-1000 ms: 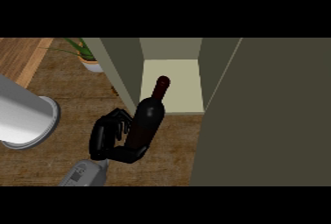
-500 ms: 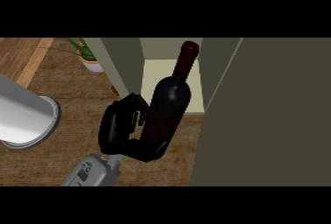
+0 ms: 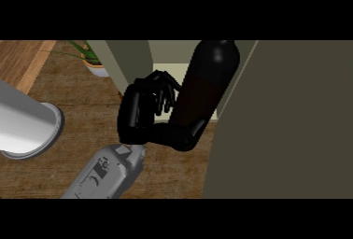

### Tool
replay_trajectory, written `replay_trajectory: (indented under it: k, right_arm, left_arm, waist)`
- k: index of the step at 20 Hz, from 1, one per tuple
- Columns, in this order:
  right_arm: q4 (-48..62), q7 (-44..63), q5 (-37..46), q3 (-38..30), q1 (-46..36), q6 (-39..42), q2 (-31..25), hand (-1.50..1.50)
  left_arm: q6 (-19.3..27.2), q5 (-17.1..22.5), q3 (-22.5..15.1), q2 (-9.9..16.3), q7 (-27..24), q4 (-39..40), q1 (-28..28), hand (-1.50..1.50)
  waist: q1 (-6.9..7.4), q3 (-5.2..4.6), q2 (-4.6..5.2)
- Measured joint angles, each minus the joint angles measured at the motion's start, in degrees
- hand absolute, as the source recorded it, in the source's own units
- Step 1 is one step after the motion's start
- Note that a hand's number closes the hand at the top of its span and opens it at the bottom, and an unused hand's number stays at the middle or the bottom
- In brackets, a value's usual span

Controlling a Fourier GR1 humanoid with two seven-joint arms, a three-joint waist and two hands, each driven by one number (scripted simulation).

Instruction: Pick up the wine, place it into the cabinet and close the cabinet

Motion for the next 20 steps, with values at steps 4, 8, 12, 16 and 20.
replay_trajectory:
  k: [4,8,12,16,20]
  right_arm:
    - [-0.07,-0.01,-0.52,-0.63,0.37,0.44,-0.09,-1.50]
    - [0.10,-0.23,-0.86,-1.34,0.51,0.98,-0.30,-1.50]
    - [0.14,-0.29,-1.04,-1.25,0.49,1.14,-0.04,-1.50]
    - [0.50,-1.31,-1.18,-1.37,1.39,1.83,0.44,-1.50]
    - [1.40,-0.72,-1.74,-1.77,-0.26,1.72,0.00,-1.50]
  left_arm:
    - [0.68,-1.35,2.75,-1.10,1.70,3.82,-4.21,1.50]
    - [0.43,-1.79,5.29,-2.49,0.33,9.29,-8.14,1.50]
    - [0.04,-4.58,6.11,-2.22,-1.00,13.63,-10.54,1.50]
    - [-0.20,-7.04,6.98,-2.84,-3.34,18.42,-12.59,1.50]
    - [-0.22,-7.47,7.39,-3.25,-5.77,22.80,-13.46,1.50]
  waist:
    - [-0.17,-0.01,0.07]
    - [-0.28,-0.01,0.15]
    - [-0.30,-0.01,0.16]
    - [-0.25,-0.02,0.21]
    - [-0.35,-0.04,0.20]
